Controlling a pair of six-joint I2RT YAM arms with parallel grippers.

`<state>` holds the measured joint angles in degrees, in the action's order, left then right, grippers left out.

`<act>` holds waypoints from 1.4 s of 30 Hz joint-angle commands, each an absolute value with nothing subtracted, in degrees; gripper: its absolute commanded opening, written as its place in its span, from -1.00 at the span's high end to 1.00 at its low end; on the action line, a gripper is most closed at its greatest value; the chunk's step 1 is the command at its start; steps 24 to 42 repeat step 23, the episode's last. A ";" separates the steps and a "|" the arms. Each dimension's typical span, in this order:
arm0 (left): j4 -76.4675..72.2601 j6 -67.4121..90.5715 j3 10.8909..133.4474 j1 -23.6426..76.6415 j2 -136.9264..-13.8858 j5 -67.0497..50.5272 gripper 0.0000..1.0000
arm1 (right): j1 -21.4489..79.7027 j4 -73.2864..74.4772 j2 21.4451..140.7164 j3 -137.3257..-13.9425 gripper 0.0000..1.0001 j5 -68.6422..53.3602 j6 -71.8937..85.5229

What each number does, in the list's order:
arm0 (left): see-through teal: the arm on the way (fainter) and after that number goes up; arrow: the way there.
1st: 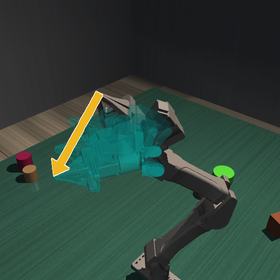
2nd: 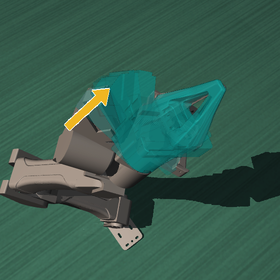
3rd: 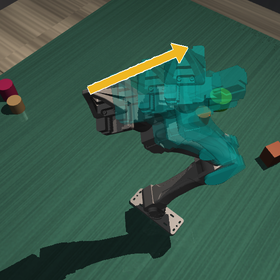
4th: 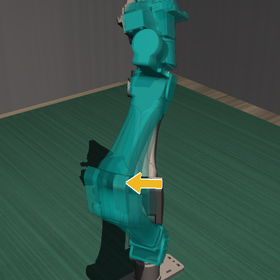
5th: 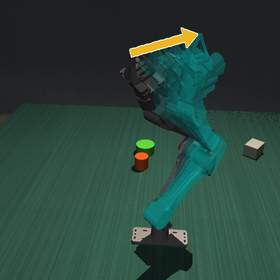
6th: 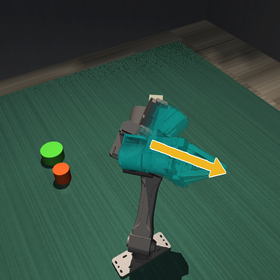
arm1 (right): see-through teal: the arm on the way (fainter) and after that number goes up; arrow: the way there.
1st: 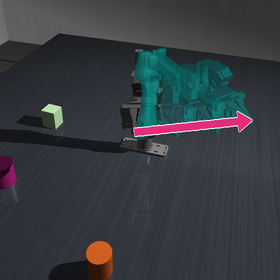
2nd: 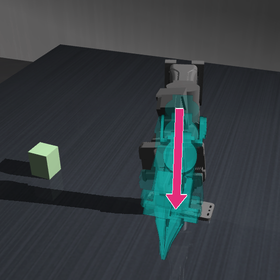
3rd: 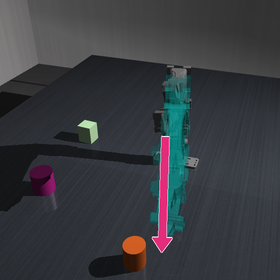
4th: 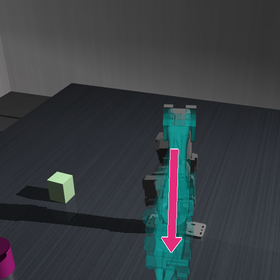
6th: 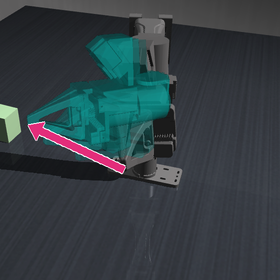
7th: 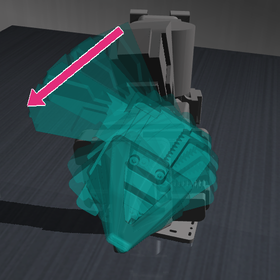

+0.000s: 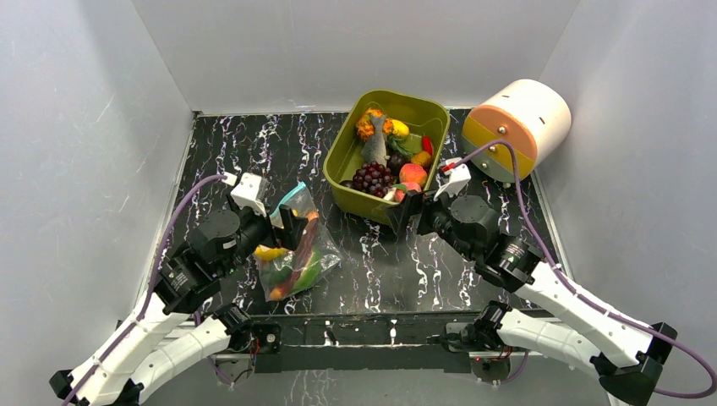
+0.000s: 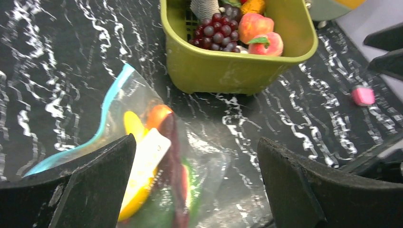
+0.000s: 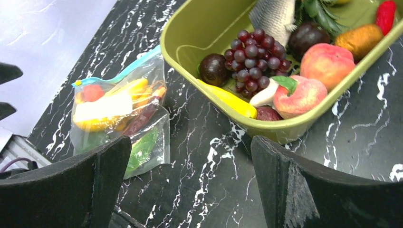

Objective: Place the food in the zip-top bag and seal the zipper
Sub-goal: Reset both arms

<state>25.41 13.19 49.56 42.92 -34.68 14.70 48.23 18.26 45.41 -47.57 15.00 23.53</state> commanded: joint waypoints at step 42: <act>17.34 24.52 47.59 42.82 -31.81 16.29 -0.97 | 48.16 20.75 39.64 -46.50 -0.96 19.23 33.68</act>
